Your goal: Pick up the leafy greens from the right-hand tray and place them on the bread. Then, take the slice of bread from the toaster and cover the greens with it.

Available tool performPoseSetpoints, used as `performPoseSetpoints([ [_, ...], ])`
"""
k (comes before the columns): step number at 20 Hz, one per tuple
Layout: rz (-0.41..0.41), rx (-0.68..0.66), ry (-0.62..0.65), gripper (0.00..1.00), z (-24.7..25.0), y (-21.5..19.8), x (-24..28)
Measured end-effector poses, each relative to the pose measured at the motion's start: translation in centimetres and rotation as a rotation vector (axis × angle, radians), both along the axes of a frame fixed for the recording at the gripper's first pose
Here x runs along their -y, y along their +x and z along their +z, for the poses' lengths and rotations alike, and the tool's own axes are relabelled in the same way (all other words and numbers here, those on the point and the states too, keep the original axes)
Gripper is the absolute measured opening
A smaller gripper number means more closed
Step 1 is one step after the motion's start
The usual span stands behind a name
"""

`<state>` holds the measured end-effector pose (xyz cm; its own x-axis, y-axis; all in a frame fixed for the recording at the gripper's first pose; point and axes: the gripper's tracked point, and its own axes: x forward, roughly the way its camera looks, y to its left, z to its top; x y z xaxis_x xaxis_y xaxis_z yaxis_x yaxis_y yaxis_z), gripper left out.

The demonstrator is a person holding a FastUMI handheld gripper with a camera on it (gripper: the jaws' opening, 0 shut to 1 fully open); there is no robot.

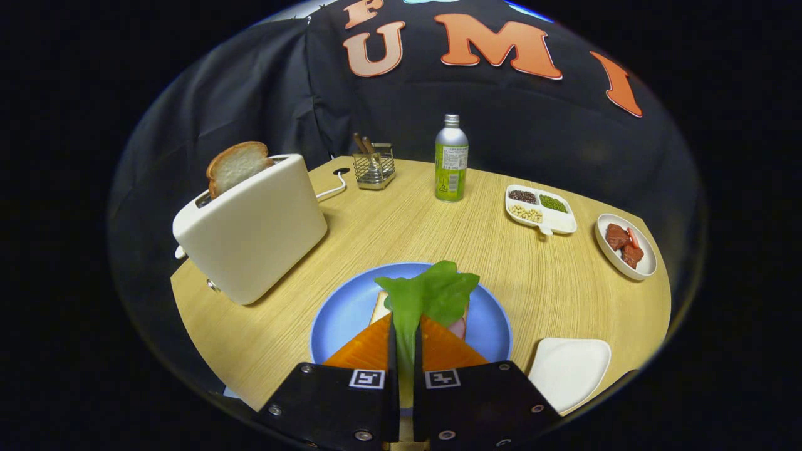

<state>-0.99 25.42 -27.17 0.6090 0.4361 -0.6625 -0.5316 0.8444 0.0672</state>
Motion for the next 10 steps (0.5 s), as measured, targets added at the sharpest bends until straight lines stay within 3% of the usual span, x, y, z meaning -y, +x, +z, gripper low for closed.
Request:
performPoseSetpoints([
  [5,0.016,-0.003,-0.011,0.19,-0.86,0.11,0.06],
  [10,0.001,-0.001,-0.030,0.40,-1.08,0.10,0.38],
])
